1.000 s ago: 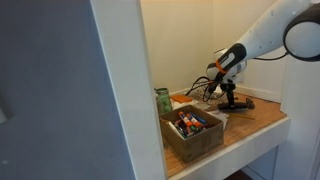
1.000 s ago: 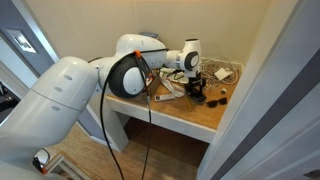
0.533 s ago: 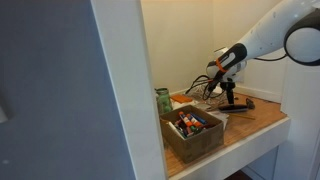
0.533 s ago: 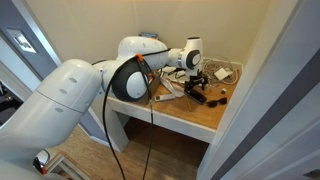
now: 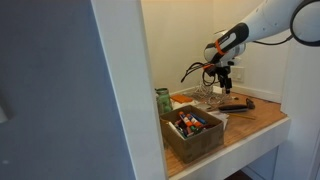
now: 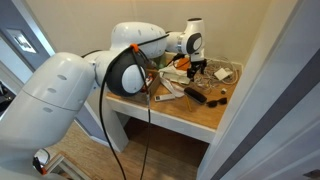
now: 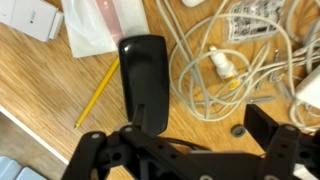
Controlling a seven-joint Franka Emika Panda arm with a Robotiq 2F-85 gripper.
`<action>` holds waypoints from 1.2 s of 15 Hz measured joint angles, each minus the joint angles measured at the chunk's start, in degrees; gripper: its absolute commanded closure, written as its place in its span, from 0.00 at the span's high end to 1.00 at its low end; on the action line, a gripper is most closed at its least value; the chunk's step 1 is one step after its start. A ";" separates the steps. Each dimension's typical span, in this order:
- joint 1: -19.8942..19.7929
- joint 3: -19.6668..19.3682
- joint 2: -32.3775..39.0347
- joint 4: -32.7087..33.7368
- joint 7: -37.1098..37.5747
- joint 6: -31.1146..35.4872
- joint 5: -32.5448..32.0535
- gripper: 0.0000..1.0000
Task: Move the eyeglass case from the box to the shelf
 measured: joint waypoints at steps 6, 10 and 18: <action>0.13 4.54 -11.00 -8.61 -18.19 0.20 0.00 1.00; 0.24 7.10 -19.50 -17.94 -30.25 0.31 0.10 1.00; 0.99 9.02 -35.27 -38.55 -55.19 1.11 0.18 1.00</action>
